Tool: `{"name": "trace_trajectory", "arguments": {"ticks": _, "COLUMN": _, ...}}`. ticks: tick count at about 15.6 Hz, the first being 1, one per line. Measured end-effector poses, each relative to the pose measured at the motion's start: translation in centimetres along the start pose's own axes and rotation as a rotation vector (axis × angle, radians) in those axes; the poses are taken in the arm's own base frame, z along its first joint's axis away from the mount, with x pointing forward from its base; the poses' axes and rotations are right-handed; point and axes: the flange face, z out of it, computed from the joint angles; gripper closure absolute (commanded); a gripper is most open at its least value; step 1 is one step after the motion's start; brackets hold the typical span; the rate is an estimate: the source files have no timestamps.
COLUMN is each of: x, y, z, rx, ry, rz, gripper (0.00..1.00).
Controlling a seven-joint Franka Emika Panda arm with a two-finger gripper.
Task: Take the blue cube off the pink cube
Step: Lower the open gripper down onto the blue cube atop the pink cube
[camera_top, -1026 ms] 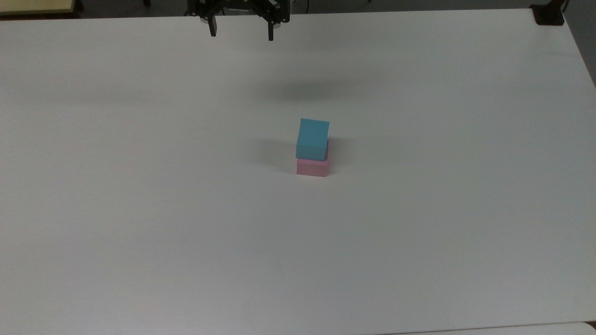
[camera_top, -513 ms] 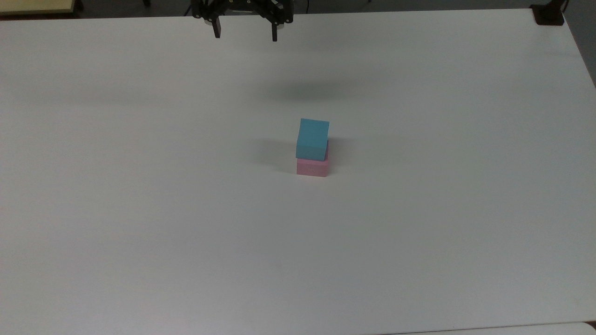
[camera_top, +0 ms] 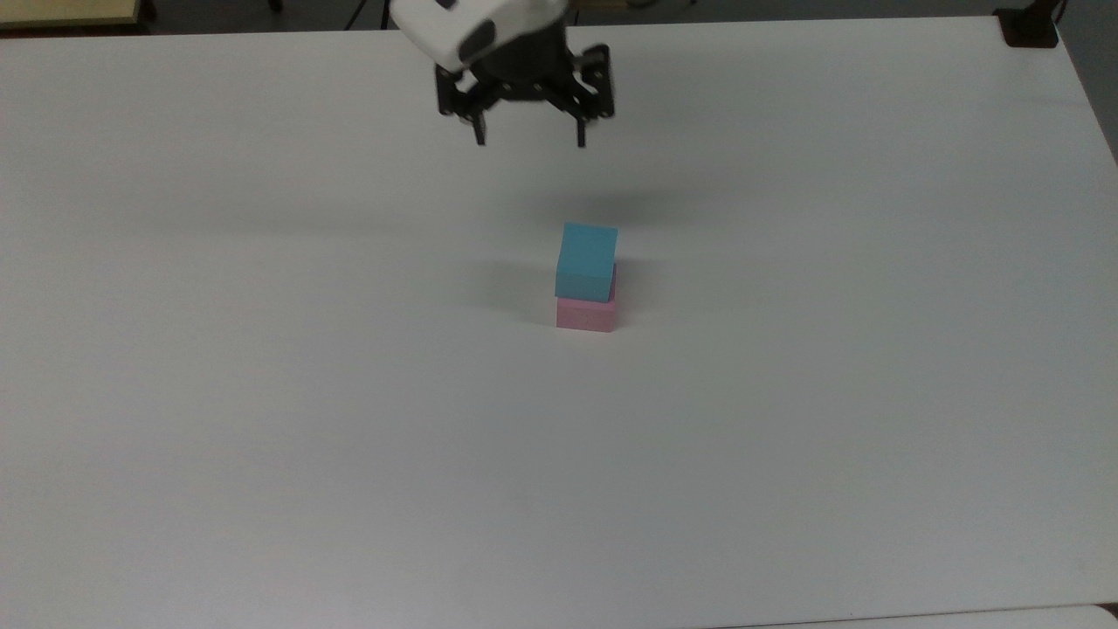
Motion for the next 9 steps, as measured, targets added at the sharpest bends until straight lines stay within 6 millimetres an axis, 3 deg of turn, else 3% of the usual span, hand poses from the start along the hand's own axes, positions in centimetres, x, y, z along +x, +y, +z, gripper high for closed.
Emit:
{"name": "trace_trajectory", "arguments": {"ticks": 5, "x": 1.5, "y": -5.1, "z": 7.1, "rx": -0.005, "ry": -0.002, "rz": 0.063, "gripper": 0.00}}
{"name": "trace_trajectory", "arguments": {"ticks": 9, "x": 2.6, "y": -6.1, "z": 11.1, "rx": -0.040, "ry": -0.001, "rz": 0.092, "gripper": 0.00}}
